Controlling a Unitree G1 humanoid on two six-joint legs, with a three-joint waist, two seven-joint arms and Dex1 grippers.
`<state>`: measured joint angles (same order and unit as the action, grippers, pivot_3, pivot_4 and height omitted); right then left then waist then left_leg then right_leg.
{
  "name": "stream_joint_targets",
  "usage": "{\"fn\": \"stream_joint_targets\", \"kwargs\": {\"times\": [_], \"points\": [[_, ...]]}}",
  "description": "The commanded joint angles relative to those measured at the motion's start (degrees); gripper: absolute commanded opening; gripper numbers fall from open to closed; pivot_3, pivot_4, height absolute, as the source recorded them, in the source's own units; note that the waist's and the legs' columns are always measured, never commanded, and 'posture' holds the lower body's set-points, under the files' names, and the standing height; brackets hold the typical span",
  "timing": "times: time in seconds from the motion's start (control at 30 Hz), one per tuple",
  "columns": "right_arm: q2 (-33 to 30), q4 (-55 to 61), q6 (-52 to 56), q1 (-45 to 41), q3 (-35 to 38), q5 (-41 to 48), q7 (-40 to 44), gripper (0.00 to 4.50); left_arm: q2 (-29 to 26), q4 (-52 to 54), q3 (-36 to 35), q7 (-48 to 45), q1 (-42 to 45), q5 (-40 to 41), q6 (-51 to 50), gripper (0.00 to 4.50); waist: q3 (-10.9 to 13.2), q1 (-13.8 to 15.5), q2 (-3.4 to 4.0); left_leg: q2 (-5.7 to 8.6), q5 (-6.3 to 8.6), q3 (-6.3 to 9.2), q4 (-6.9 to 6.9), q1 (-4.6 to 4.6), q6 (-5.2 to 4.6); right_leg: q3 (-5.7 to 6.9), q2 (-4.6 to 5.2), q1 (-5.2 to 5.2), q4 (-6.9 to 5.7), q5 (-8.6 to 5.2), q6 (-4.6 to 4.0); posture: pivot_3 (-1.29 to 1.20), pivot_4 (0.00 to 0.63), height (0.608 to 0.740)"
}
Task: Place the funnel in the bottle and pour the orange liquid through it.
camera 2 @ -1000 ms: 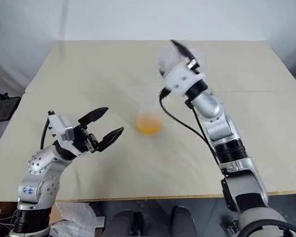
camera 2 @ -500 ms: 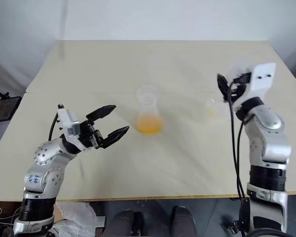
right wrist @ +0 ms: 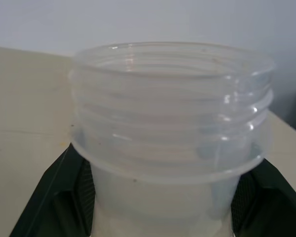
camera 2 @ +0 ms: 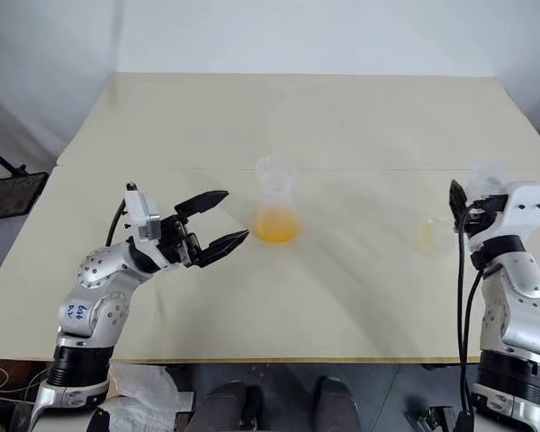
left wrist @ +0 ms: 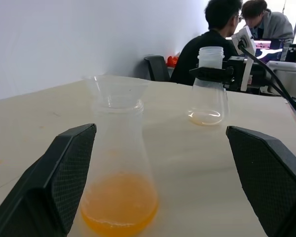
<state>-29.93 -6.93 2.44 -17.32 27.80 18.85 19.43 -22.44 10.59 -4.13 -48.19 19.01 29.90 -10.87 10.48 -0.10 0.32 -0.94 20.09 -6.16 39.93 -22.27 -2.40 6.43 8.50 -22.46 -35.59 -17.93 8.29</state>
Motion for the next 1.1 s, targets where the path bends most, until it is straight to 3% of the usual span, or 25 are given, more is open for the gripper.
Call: {"fn": "stream_joint_targets", "kwargs": {"times": [0.03,0.33,0.53,0.9,1.1], "points": [[-1.0,-4.0,-7.3,-3.6,2.1,-1.7,-2.3,2.74,0.6,1.1,0.3,-0.2,0.7,1.0,0.5,4.50,0.0,0.0,0.00,0.00,0.00,-0.01,0.00,0.00,0.00,-0.01,0.00,0.00,0.00,0.00,0.00,0.00,0.150,0.740],[-1.1,-16.6,-7.4,-11.4,-1.1,-2.9,-2.8,2.74,1.4,1.6,0.4,0.3,0.6,0.8,0.4,4.50,0.0,0.0,0.00,-0.04,-0.02,0.02,0.02,0.02,-0.01,0.00,0.00,0.00,-0.04,0.00,0.00,0.00,0.150,0.740],[-1.1,-14.4,-5.2,-10.6,-0.9,-1.3,-1.9,4.43,0.8,3.1,-0.4,1.2,-0.7,1.0,0.1,4.50,0.0,-0.1,0.00,-0.05,-0.03,0.02,0.01,0.01,-0.02,0.00,0.01,0.02,-0.03,0.00,0.00,0.00,0.150,0.740],[-5.4,-6.0,-4.3,-6.1,4.2,3.1,0.1,4.43,-0.4,3.5,-1.5,1.6,-2.4,1.3,-0.4,4.50,0.0,0.0,0.01,-0.04,-0.03,0.01,0.01,0.01,-0.03,-0.01,0.02,0.02,-0.02,0.00,0.00,0.00,0.150,0.740],[-6.2,-4.2,-6.7,-9.1,6.1,8.0,4.5,4.43,-2.7,0.3,-3.6,0.1,-1.2,1.5,-0.1,4.50,0.0,-0.1,0.01,-0.05,-0.03,-0.02,0.01,0.03,-0.03,-0.03,0.01,0.01,-0.02,0.00,0.00,0.00,0.150,0.740]]}}
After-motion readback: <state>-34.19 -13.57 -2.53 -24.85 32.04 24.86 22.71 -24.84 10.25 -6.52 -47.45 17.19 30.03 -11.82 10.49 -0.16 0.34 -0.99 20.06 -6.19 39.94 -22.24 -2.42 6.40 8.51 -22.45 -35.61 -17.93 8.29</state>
